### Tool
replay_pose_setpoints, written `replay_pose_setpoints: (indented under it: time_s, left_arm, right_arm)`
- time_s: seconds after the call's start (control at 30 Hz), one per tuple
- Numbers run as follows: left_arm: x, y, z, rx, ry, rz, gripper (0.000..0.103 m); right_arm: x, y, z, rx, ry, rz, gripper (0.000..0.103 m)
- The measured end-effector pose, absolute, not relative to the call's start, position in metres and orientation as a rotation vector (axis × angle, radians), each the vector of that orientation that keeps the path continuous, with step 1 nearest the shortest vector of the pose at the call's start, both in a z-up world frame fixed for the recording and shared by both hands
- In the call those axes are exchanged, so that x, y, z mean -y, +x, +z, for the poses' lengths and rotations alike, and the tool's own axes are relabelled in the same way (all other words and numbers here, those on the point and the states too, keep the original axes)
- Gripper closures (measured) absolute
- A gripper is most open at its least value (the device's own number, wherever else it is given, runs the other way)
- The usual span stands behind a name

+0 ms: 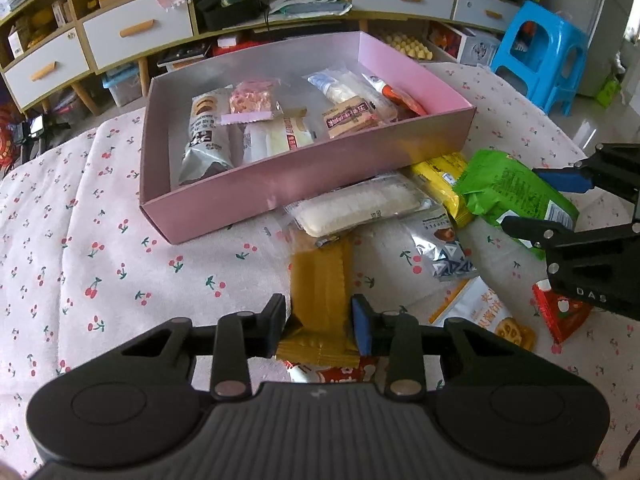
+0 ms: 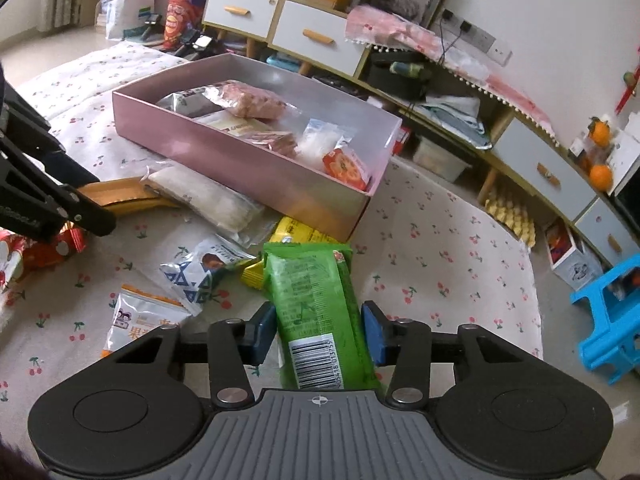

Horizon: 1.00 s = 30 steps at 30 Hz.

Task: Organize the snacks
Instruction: 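Grasp the gold bar packet with the left tool while the right tool grasps the green packet, then carry both packets into the pink box and open both tools to release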

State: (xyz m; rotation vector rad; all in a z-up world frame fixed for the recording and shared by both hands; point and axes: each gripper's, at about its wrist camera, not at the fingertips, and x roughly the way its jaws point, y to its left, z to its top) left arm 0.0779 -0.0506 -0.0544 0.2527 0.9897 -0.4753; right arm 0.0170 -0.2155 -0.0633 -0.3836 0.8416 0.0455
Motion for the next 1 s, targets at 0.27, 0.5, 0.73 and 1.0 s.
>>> replay_pose_setpoints:
  time_s: [0.27,0.5,0.73,1.0]
  left_arm:
    - [0.048,0.069,-0.043,-0.988,0.231,-0.494,0.072]
    - [0.045,0.058,-0.038,-0.988,0.221,-0.512,0.072]
    - [0.038,0.048,-0.026,-0.966,0.185,-0.532,0.072]
    - [0.03,0.044,-0.012,-0.926,0.139,-0.54,0.072]
  right_arm:
    - [0.231,0.015,-0.042,-0.877,-0.188,0.04,0.061]
    - [0.239,0.015,-0.028,-0.881,-0.036,0.041,0.061]
    - [0.246,0.015,-0.021,-0.891,0.079,0.037,0.061]
    - [0.249,0.016,-0.013,-0.873,0.143,0.037,0.061]
